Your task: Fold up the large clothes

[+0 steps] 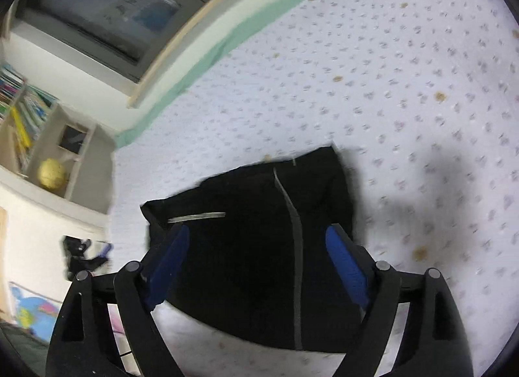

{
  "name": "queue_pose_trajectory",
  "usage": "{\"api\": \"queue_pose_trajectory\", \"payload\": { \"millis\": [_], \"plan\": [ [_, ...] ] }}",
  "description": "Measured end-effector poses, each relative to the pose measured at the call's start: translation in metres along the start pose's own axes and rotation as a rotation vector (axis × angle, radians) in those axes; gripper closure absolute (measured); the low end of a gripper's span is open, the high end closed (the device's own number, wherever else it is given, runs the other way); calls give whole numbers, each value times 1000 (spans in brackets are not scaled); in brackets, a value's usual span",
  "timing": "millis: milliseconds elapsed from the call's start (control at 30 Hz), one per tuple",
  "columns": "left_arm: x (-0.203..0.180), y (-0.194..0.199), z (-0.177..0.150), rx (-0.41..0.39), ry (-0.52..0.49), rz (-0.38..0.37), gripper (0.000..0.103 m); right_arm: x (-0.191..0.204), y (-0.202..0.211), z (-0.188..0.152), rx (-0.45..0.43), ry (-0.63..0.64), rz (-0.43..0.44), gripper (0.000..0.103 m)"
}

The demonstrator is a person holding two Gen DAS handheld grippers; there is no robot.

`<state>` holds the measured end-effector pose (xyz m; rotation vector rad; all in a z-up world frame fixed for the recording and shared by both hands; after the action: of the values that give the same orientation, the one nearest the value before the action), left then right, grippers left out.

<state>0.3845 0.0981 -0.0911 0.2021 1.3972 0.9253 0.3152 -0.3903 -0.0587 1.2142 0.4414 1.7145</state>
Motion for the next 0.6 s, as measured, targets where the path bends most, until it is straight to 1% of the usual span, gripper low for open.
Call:
{"api": "queue_pose_trajectory", "payload": {
  "millis": [33, 100, 133, 200, 267, 367, 433, 467, 500, 533, 567, 600],
  "plan": [
    [10, -13, 2, 14, 7, 53, 14, -4, -6, 1, 12, 9, -20, 15],
    [27, -41, 7, 33, 25, 138, 14, -17, -34, 4, 57, 78, -116, 15],
    [35, -58, 10, 53, 28, 176, 14, -23, -47, 5, 82, 112, -146, 15],
    [44, -84, 16, 79, 16, 224, 14, -35, -74, 10, 120, 154, -179, 15],
    [53, -105, 24, 106, 7, 248, 14, -46, -93, 12, 149, 174, -196, 15],
    [59, -129, 32, 145, 8, 240, 14, -68, -123, 15, 180, 180, -193, 15],
    [62, -144, 36, 171, 18, 231, 14, -78, -141, 15, 197, 156, -154, 15],
    [63, -151, 38, 191, 40, 210, 14, -81, -147, 14, 209, 139, -136, 16],
    [62, -155, 39, 192, 51, 202, 15, -82, -154, 11, 217, 125, -120, 27],
    [58, -157, 40, 175, 44, 190, 25, -80, -157, 10, 215, 128, -106, 43],
    [51, -155, 40, 155, 18, 182, 41, -72, -158, 9, 206, 169, -104, 61],
    [48, -156, 40, 152, -2, 207, 78, -70, -155, 10, 197, 215, -169, 68]
  ]
}}
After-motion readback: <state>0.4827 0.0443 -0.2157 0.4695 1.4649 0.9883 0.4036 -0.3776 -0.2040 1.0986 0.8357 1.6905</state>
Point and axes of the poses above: each gripper's, at about its wrist camera, not at the fingertips, and y roughly against the way its jaws point, x to its left, z to its top, the point moved 10 cm from there along -y, roughly the way its jaws point, and after that the axes turned 11 degrees about y, right-handed, at the moved point
